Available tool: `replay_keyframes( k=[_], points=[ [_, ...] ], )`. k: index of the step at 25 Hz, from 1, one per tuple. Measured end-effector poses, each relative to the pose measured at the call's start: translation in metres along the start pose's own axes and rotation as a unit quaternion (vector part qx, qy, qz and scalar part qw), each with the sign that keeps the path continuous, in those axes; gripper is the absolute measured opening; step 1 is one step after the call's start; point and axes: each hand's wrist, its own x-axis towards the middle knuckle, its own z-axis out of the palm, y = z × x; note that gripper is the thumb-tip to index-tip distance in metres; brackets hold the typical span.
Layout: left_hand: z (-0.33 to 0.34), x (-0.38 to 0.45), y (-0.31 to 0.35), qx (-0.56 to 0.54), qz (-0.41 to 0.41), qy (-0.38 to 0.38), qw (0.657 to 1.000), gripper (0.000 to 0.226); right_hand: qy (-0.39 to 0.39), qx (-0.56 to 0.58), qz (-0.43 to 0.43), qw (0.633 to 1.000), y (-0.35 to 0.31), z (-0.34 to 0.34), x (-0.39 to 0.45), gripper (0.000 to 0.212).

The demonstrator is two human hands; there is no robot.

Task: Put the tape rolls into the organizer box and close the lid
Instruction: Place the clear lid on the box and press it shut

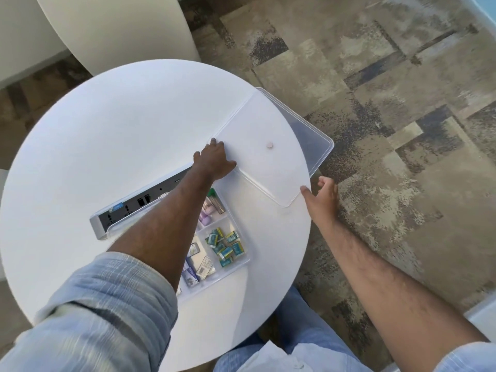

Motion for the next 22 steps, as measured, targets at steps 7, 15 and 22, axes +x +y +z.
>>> replay_keyframes(
  k=[7, 15, 22],
  points=[
    [0.003, -0.001, 0.007, 0.013, 0.004, 0.002, 1.000, 0.075, -0.001, 0.194, 0.085, 0.977, -0.018, -0.006, 0.019, 0.022],
    [-0.001, -0.014, 0.005, -0.035, 0.009, 0.003, 0.999, 0.076, -0.098, 0.342, 0.039, 0.934, -0.038, -0.051, 0.000, 0.007],
    [-0.033, -0.043, -0.006, -0.259, -0.003, 0.070, 0.963, 0.071, -0.112, 0.305, -0.069, 0.943, -0.069, -0.073, -0.023, 0.015]
  ],
)
